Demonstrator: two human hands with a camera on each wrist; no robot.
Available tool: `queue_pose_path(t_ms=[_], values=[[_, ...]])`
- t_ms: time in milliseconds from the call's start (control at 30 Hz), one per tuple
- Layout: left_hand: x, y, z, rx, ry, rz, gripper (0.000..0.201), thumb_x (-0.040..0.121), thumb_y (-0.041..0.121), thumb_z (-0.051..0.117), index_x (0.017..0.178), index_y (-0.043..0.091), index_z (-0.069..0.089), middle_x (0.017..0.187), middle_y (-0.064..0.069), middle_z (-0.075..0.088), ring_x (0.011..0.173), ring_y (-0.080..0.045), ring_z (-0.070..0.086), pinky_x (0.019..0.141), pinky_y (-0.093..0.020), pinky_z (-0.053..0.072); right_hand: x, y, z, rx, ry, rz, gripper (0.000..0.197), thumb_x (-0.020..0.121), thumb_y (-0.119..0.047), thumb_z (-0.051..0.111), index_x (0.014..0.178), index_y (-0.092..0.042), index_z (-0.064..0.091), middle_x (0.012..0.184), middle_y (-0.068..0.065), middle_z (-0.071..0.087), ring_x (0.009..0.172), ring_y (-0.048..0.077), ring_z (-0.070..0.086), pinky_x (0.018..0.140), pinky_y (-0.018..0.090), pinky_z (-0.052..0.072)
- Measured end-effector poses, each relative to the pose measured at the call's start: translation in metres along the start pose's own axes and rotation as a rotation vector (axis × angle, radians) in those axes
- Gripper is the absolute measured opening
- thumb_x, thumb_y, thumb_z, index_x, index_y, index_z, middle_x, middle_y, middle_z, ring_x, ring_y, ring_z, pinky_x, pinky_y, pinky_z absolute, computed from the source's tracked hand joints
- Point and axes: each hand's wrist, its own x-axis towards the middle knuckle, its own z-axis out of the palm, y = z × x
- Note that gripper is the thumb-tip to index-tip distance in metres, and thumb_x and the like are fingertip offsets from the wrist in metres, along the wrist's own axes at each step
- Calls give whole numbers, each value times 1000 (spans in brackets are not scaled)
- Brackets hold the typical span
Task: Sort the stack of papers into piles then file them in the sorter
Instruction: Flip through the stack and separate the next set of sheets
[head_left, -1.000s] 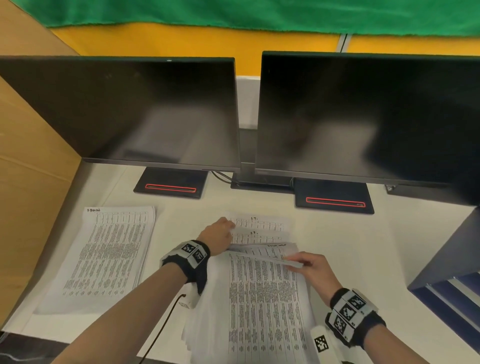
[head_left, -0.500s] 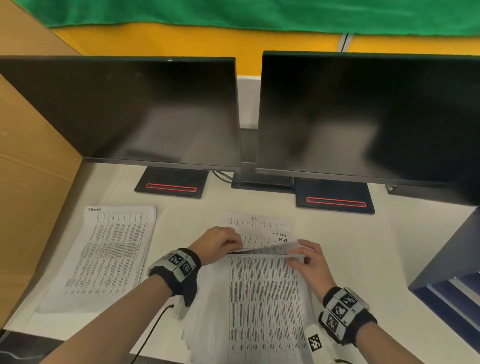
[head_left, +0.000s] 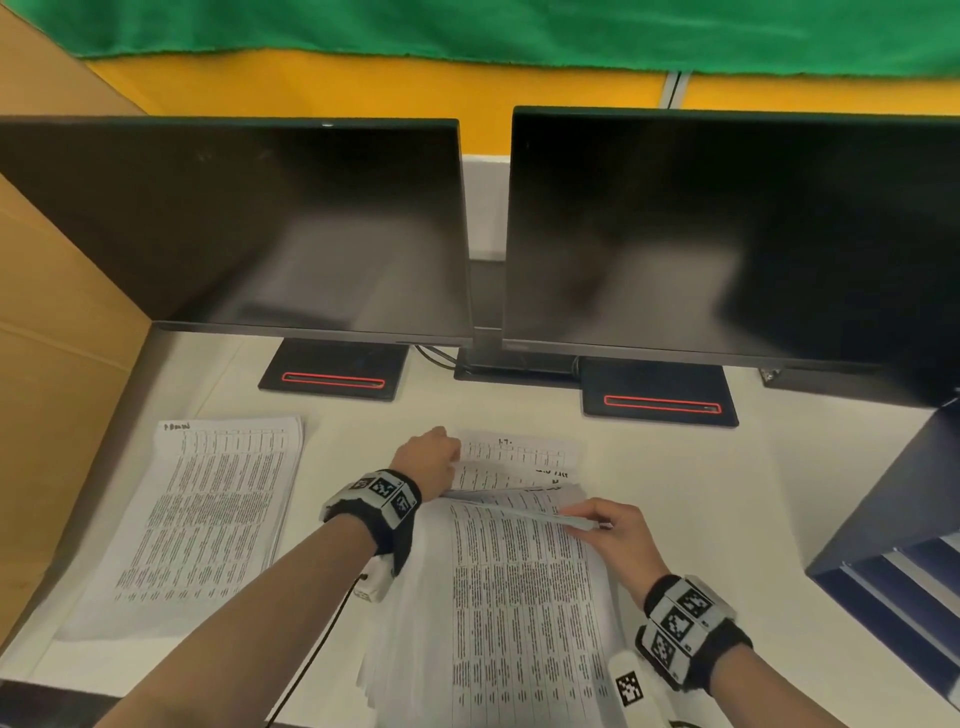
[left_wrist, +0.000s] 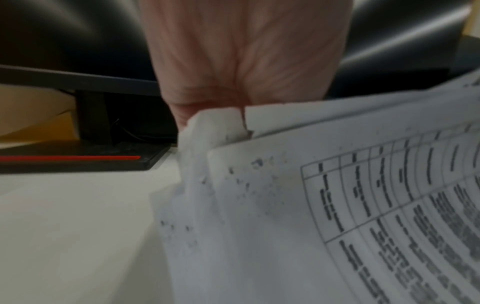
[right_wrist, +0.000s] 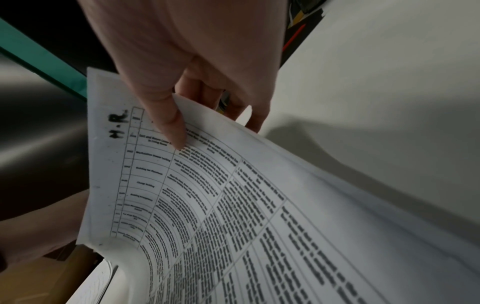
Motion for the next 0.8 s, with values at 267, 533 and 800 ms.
queue_pose_path(t_ms=[267,533,800], values=[[-17,-4,-14,297,189,267,18,90,27,52,98,15,64,97,-4,64,97,-25,54,80,-36,41,3,1,-1,3,-9,3,14,75,3,72,81,-9,75,81,3,71,82,13,63,75,18,46],[-57,-15,-86,-31,650,310,13,84,12,56,94,12,64,90,-7,61,80,-28,58,67,-38,49,15,-1,-4,-29,-23,51,2,80,-3,68,81,-1,69,79,12,69,74,12,65,77,29,49],[-81,-63,-165,-606,925,22,14,96,25,44,97,16,54,88,-4,60,83,-24,59,75,-38,47,22,3,5,-168,-98,153,23,93,-17,54,114,-19,63,107,1,69,101,18,64,98,42,48]])
